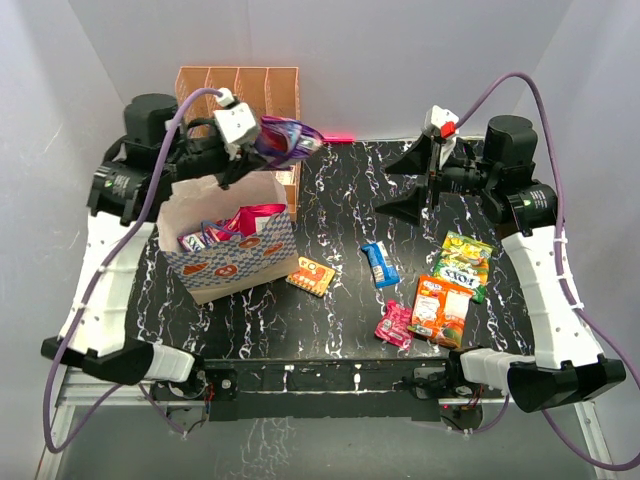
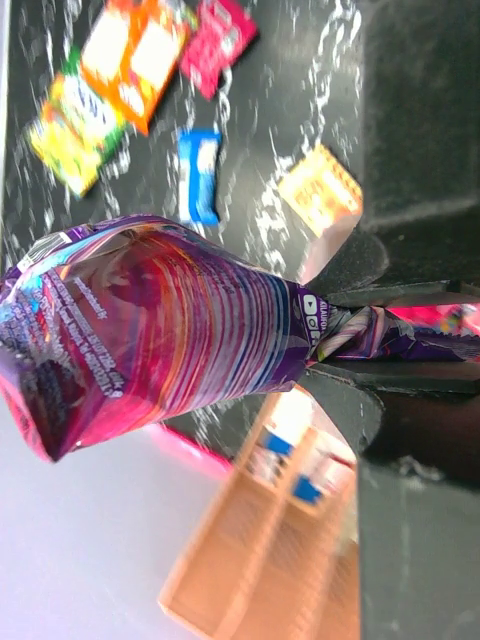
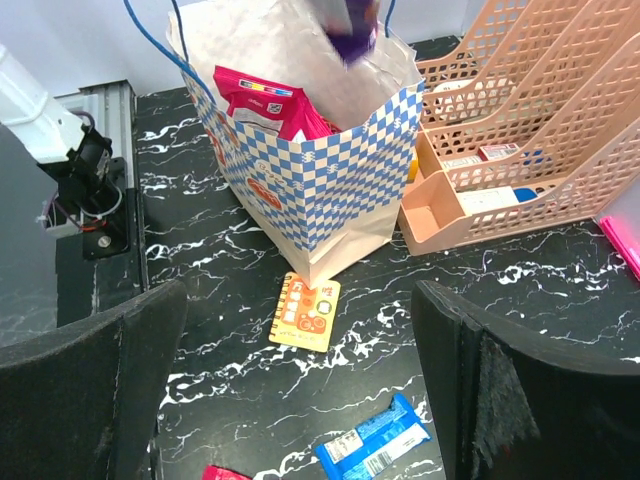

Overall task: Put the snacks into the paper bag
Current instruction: Place the snack in the paper bag.

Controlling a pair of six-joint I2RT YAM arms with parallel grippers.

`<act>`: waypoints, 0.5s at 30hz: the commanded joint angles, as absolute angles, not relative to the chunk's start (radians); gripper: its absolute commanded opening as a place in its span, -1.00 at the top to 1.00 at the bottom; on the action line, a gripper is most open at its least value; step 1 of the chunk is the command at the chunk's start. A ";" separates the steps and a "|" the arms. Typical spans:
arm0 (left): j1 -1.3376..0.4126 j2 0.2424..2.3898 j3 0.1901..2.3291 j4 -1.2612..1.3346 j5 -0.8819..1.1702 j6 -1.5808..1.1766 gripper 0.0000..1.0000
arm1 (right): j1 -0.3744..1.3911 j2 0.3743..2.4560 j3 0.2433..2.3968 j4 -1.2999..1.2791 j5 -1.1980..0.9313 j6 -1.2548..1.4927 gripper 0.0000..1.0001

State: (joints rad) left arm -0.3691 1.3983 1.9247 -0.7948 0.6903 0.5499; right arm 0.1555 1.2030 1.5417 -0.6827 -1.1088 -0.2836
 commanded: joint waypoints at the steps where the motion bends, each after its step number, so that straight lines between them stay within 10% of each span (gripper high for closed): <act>1: -0.324 1.312 1.979 -0.885 0.465 0.633 1.00 | 0.149 1.195 1.562 -0.672 -1.087 -0.295 -0.97; 15: -0.324 1.278 1.920 -1.181 -0.052 0.773 1.00 | 0.148 1.206 1.546 -0.669 -1.069 -0.299 -0.97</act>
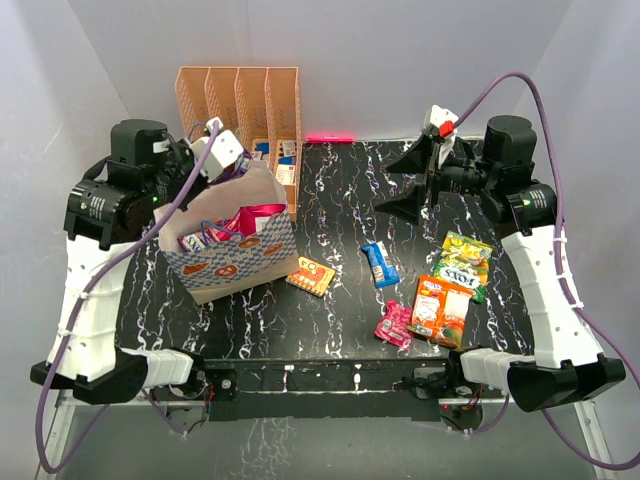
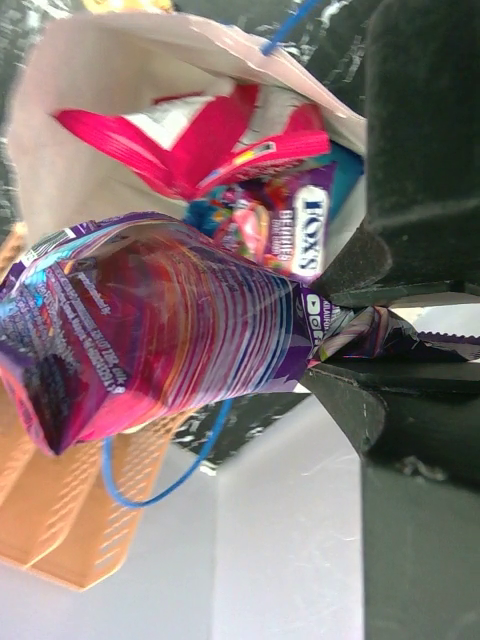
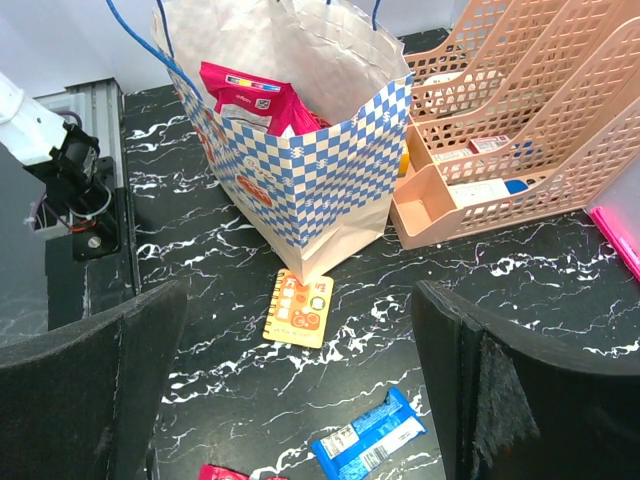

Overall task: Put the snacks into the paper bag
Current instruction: Place the snack in the paper bag.

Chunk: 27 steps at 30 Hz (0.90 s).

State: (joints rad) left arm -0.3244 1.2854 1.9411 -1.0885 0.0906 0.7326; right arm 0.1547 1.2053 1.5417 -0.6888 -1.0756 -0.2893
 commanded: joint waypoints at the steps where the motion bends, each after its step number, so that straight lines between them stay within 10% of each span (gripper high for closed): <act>1: -0.324 1.278 1.906 -1.194 -0.064 0.779 1.00 | 0.149 1.205 1.545 -0.669 -1.068 -0.299 -0.97; 27: -0.324 1.346 1.565 -1.132 -0.198 0.750 0.69 | 0.147 1.185 1.522 -0.679 -1.038 -0.315 -0.97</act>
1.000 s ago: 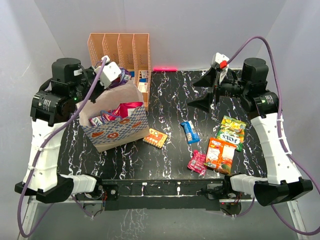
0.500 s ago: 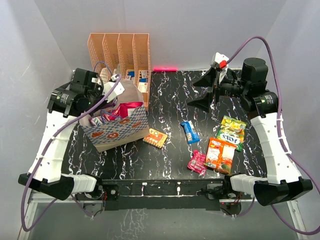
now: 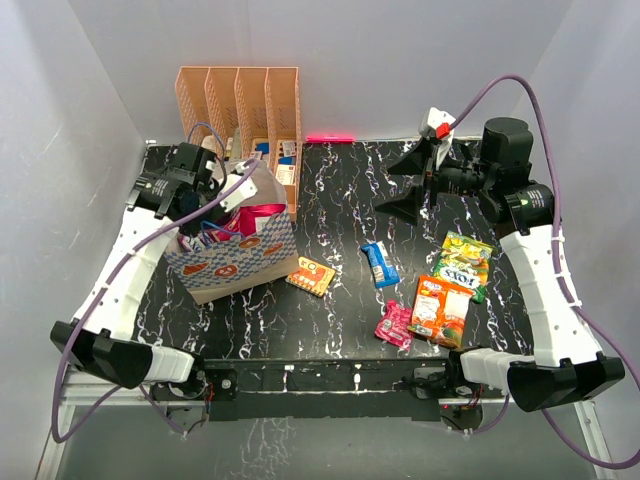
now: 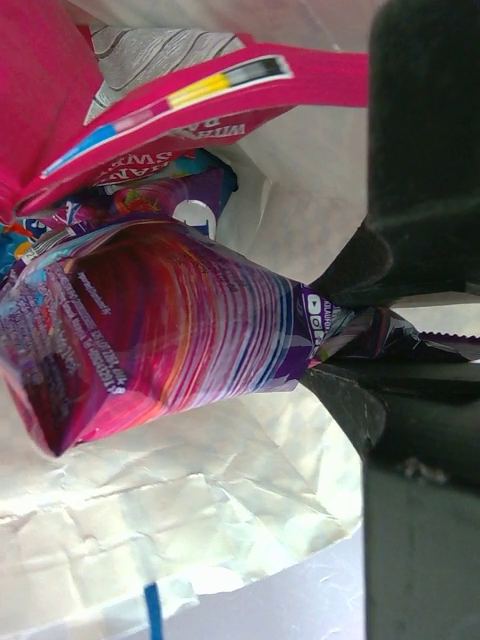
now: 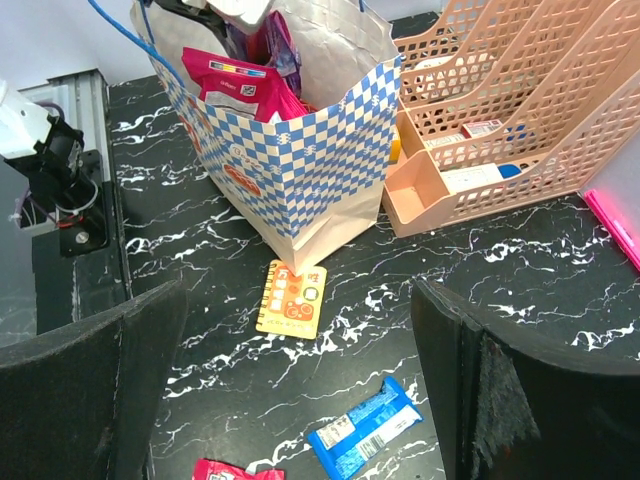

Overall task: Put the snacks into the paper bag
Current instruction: Place the snack in the paper bag.

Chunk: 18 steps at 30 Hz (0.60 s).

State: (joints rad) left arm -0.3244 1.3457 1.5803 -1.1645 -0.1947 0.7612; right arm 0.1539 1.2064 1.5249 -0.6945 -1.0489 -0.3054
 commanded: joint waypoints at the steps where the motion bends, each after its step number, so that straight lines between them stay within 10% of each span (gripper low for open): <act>1: -0.324 1.346 1.564 -1.131 -0.199 0.750 0.61 | 0.147 1.184 1.521 -0.681 -1.038 -0.315 -0.97; 18: -0.324 1.328 1.638 -1.151 -0.233 0.765 -0.30 | 0.147 1.184 1.501 -0.685 -0.947 -0.342 -0.97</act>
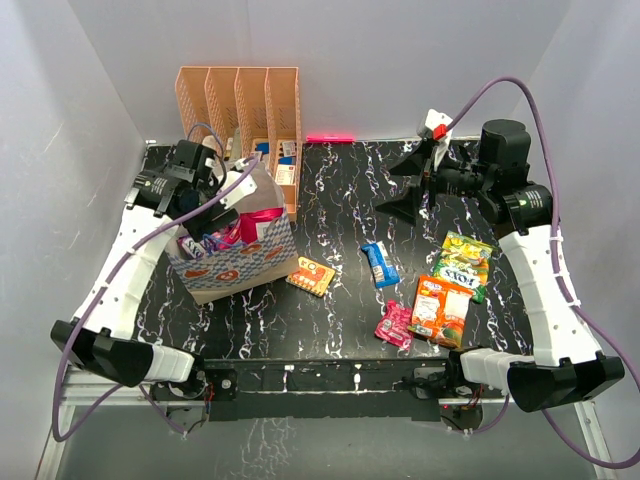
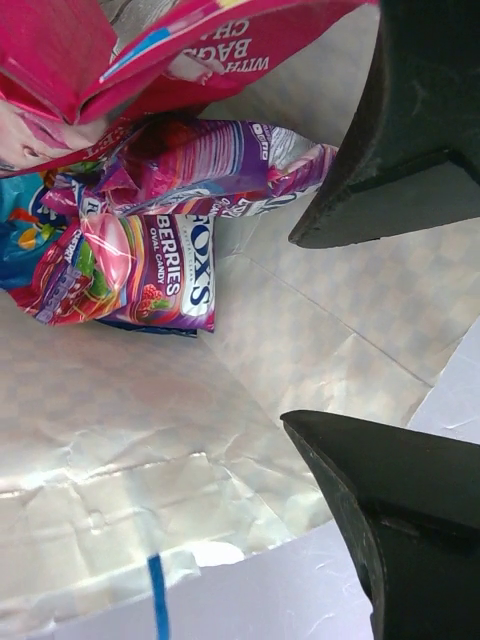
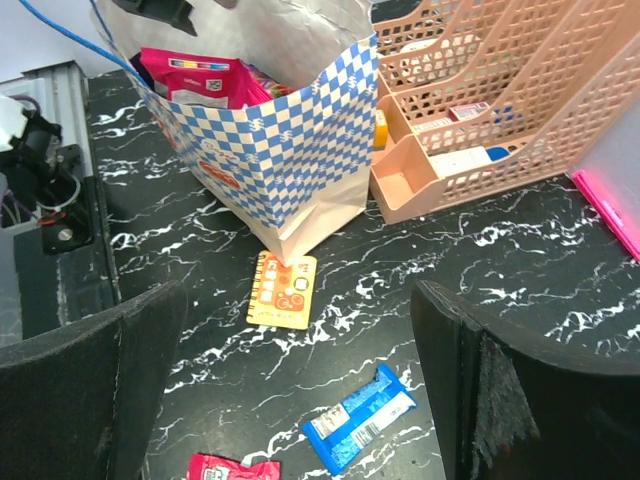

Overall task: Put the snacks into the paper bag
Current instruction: Pick up the snack from the center of the board.

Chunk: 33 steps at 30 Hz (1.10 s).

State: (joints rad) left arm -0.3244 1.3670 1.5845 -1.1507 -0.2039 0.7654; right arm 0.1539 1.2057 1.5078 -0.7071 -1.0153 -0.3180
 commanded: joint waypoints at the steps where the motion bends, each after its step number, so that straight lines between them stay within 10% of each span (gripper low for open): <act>1: -0.324 1.323 1.645 -1.140 -0.237 0.765 -0.34 | 0.147 1.183 1.495 -0.684 -0.921 -0.346 -0.97; 14: -0.324 1.274 1.683 -0.830 -0.259 0.665 -0.96 | 0.148 1.201 1.396 -0.754 -0.511 -0.393 -0.97; 33: -0.323 1.241 1.627 -0.653 -0.219 0.619 -0.97 | 0.148 1.257 0.965 -0.907 -0.142 -0.615 -0.90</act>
State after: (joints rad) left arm -0.3244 1.2736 1.6138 -0.6693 -0.2420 0.6357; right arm 0.1539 1.2251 0.9943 -0.9508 -0.2184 -0.5663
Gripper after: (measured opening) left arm 0.983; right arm 0.971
